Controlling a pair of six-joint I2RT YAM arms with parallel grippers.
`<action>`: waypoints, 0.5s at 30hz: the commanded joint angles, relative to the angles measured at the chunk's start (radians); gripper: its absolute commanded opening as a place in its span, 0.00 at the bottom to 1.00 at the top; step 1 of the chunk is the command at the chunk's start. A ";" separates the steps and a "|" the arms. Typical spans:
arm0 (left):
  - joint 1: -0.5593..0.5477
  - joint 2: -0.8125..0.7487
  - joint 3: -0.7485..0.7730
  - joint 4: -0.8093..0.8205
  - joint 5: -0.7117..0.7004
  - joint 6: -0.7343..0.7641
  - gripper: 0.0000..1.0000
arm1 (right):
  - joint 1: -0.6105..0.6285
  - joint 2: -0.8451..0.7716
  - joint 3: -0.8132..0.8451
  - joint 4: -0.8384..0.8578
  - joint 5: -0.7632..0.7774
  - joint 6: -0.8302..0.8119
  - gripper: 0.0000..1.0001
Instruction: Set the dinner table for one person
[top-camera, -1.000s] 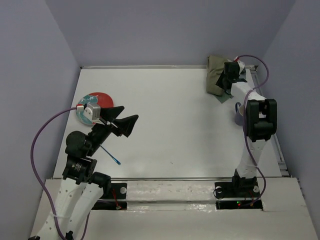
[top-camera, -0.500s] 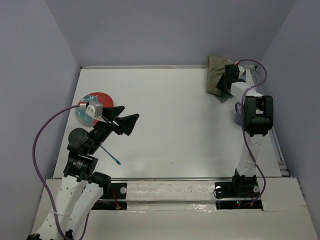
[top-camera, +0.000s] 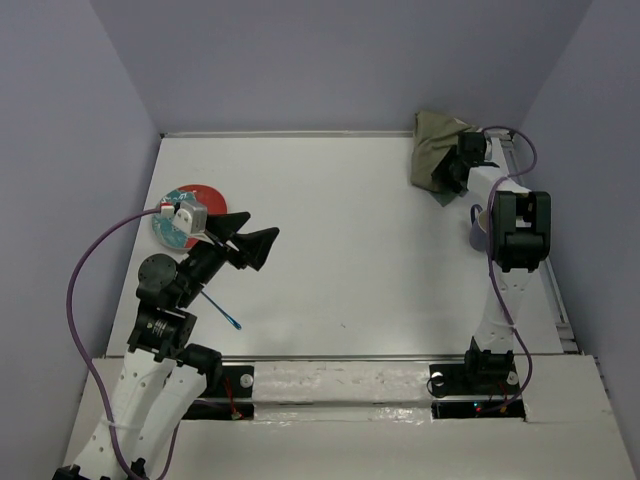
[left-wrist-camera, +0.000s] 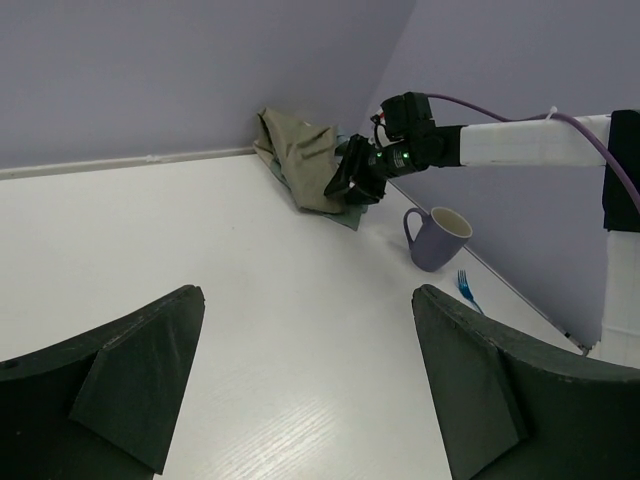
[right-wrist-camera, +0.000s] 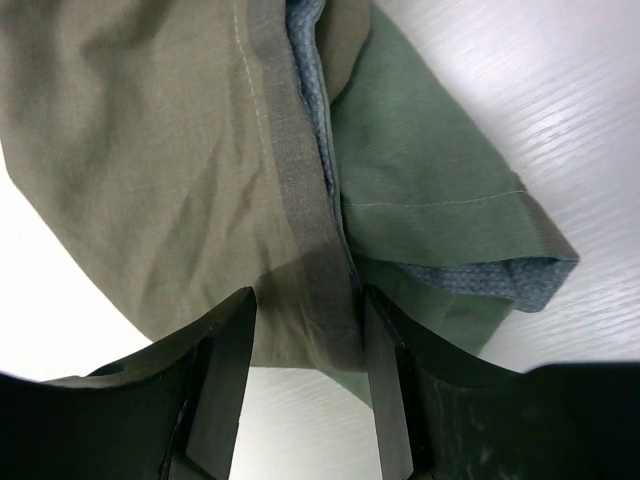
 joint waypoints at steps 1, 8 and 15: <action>0.002 0.014 0.046 0.036 0.023 0.009 0.96 | 0.003 0.012 -0.023 0.076 -0.069 0.048 0.53; 0.004 0.019 0.046 0.037 0.025 0.007 0.96 | -0.006 0.018 -0.045 0.096 -0.074 0.075 0.58; 0.005 0.020 0.045 0.039 0.029 0.007 0.96 | -0.006 -0.014 -0.121 0.150 -0.054 0.098 0.63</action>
